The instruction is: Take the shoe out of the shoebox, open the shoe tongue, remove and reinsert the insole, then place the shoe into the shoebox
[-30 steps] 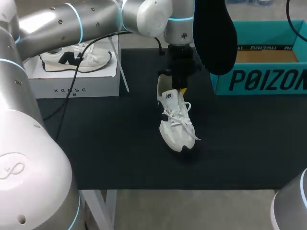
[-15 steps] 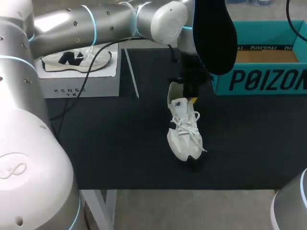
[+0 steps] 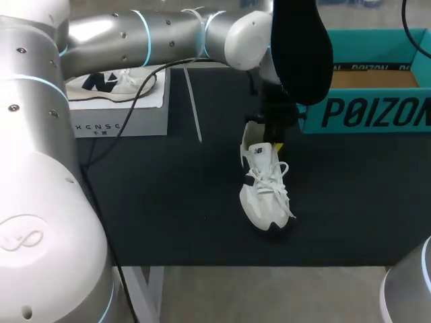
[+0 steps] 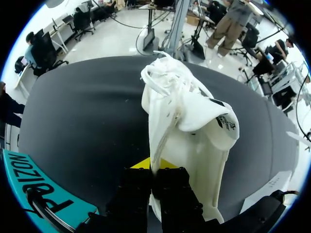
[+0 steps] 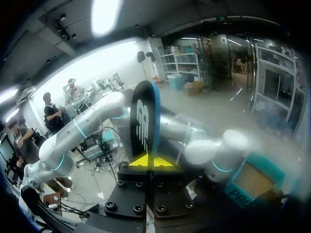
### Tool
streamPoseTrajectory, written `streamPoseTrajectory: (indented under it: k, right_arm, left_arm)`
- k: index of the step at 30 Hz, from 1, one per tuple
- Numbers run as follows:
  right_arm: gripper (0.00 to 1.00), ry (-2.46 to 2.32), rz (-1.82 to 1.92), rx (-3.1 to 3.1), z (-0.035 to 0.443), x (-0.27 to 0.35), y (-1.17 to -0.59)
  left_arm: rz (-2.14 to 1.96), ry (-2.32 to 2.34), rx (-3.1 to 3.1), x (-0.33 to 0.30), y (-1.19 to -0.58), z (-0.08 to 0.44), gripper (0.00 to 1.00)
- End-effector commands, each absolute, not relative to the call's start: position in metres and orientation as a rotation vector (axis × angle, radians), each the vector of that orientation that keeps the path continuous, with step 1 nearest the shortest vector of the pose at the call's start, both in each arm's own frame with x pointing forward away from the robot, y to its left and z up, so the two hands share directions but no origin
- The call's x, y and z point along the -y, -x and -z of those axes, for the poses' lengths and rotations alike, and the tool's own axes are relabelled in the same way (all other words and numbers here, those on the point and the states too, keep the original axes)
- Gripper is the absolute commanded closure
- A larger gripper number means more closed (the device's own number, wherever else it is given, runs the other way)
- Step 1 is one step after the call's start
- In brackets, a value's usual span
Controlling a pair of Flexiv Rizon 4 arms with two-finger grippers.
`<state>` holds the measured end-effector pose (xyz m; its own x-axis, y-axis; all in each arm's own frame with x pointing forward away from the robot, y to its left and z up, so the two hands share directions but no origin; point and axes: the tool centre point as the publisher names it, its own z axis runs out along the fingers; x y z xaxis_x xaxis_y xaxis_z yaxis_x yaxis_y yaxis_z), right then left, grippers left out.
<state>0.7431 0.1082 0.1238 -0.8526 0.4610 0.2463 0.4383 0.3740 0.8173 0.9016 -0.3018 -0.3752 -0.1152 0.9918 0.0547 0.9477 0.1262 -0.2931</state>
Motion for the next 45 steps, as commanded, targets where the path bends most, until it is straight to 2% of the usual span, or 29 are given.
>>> streamPoseTrajectory:
  k: [1,6,7,8,9,10,16,25,34,39,45]
  right_arm:
    - [1.0,-0.847,-1.524,-2.588,-0.124,-0.11,-0.745]
    - [1.0,-0.847,-1.524,-2.588,-0.124,-0.11,-0.745]
    - [1.0,-0.847,-1.524,-2.588,-0.124,-0.11,-0.745]
    - [1.0,-0.847,-1.524,-2.588,-0.124,-0.11,-0.745]
    - [1.0,-0.847,-1.524,-2.588,-0.124,-0.11,-0.745]
    - [1.0,-0.847,-1.524,-2.588,-0.124,-0.11,-0.745]
    - [1.0,-0.847,-1.524,-2.588,-0.124,-0.11,-0.745]
    - [1.0,-0.847,-1.524,-2.588,-0.124,-0.11,-0.745]
    - [1.0,-0.847,-1.524,-2.588,-0.124,-0.11,-0.745]
    - [1.0,-0.847,-1.524,-2.588,-0.124,-0.11,-0.745]
    - [1.0,-0.847,-1.524,-2.588,-0.124,-0.11,-0.745]
  left_arm:
    - [-0.282,1.909,2.165,0.303,-0.904,0.38,1.0]
    - [-0.282,1.911,2.172,0.303,-0.902,0.386,1.0]
    - [-0.282,1.91,2.172,0.303,-0.901,0.387,0.93]
    - [-0.281,1.909,2.174,0.303,-0.901,0.388,0.27]
    - [-0.29,1.917,2.179,0.304,-0.9,0.388,0.04]
    - [-0.293,1.92,2.182,0.304,-0.9,0.388,0.0]
    - [-0.447,1.991,2.268,0.31,-0.904,0.375,0.0]
    - [-1.052,2.062,2.454,0.287,-0.915,0.317,0.0]
    - [-1.881,1.945,2.544,0.234,-0.927,0.262,0.0]
    - [-2.287,1.887,2.507,0.204,-0.924,0.25,0.0]
    - [-2.329,1.813,2.498,0.198,-0.922,0.25,0.0]
